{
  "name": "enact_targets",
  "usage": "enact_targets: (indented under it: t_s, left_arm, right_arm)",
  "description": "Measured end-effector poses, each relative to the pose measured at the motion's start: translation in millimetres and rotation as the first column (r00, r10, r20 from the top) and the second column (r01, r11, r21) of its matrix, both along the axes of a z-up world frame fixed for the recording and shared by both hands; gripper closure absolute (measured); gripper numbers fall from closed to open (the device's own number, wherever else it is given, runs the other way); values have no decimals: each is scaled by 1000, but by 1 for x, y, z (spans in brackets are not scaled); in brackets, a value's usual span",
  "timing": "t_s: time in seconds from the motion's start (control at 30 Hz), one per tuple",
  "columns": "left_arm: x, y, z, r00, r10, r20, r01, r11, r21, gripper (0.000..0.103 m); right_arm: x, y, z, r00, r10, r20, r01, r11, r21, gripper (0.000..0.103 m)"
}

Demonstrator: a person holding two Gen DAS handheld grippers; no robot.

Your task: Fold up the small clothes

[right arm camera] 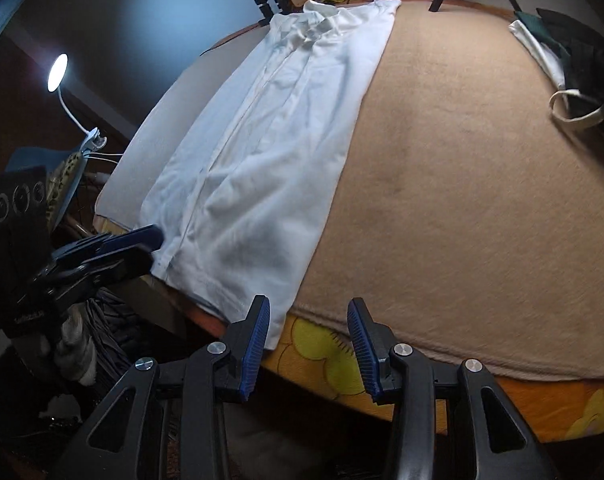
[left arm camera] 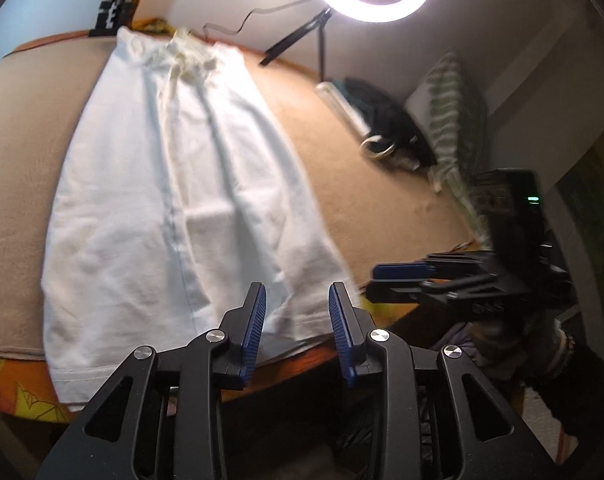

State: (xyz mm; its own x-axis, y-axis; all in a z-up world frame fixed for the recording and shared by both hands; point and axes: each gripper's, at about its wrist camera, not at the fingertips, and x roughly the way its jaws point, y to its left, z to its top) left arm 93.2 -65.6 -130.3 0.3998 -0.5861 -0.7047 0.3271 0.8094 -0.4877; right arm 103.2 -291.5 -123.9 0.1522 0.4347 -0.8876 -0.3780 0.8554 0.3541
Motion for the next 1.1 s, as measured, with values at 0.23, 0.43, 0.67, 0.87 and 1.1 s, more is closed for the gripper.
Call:
enact_targets:
  t_s: [0.23,0.43,0.67,0.87,1.1]
  left_arm:
    - [0,12,-14,999,39,-29,-41,997,-68,75]
    - [2,8,-15,999,24,-26,-26,995,-96,101]
    - [-16,17,-8,998,56,13,-55,996,-70,101]
    - [-20,17,-20,998,65,-1,-65,997,-49,101]
    - [-43,47,7,993,97,61,-99,995,32,92]
  right_arm:
    - [-2,9,-6,999,32,-7,-31,999,31,67]
    - [-6,17,-11,998,55,-30,-53,997,53,103]
    - [-14,0,14,1000,15,-7,-14,992,125,103]
    - [-17,13,-6,999,35,-35,-33,998,51,103]
    - [-19,9,-6,999,39,-35,-38,999,29,97]
